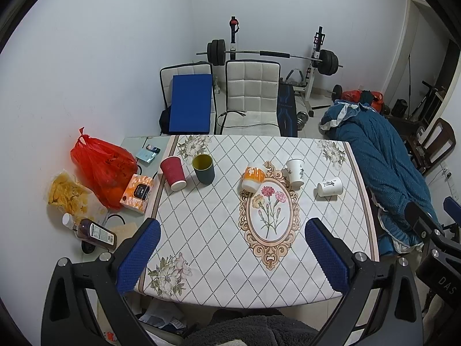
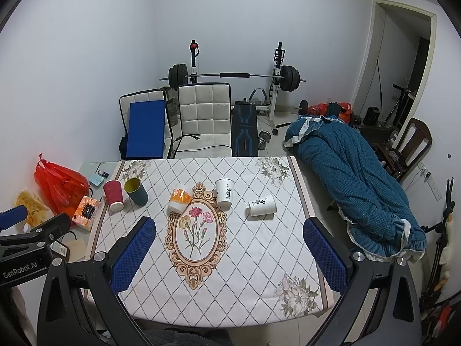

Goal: Flip cup upside down

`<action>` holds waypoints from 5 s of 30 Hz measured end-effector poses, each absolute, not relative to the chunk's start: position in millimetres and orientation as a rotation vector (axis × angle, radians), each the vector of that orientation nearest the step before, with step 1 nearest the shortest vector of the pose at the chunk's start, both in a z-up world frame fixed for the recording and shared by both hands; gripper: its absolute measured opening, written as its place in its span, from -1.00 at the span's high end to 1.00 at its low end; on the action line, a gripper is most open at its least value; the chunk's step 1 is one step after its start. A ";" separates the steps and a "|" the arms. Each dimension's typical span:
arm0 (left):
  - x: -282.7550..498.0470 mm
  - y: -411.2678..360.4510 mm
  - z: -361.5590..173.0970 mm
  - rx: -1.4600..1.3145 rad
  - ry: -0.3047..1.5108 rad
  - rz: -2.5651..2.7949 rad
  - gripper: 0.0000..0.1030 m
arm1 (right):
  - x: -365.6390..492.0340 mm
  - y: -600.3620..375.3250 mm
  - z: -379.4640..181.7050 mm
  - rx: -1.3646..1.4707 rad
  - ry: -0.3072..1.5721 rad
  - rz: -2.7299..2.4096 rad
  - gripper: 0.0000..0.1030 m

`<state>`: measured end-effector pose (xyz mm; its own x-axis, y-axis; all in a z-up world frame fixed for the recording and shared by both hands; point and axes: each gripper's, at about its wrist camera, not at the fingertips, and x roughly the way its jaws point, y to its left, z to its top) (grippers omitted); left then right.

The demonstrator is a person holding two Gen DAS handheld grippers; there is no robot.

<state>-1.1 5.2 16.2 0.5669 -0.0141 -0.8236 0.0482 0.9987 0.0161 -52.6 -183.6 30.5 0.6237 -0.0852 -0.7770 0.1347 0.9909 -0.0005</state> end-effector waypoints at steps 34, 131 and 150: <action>5.9 0.8 9.9 0.039 0.980 -0.025 -1.00 | -38.2 -179.7 71.0 0.074 0.891 -0.120 -1.00; 277.6 -34.4 -398.0 -0.041 1.875 -0.104 -0.33 | 166.4 -219.3 -380.7 0.135 1.567 -0.147 -1.00; 173.7 -30.3 -439.1 -0.047 1.883 -0.031 -0.34 | 66.6 -234.8 -397.9 0.062 1.627 -0.111 -1.00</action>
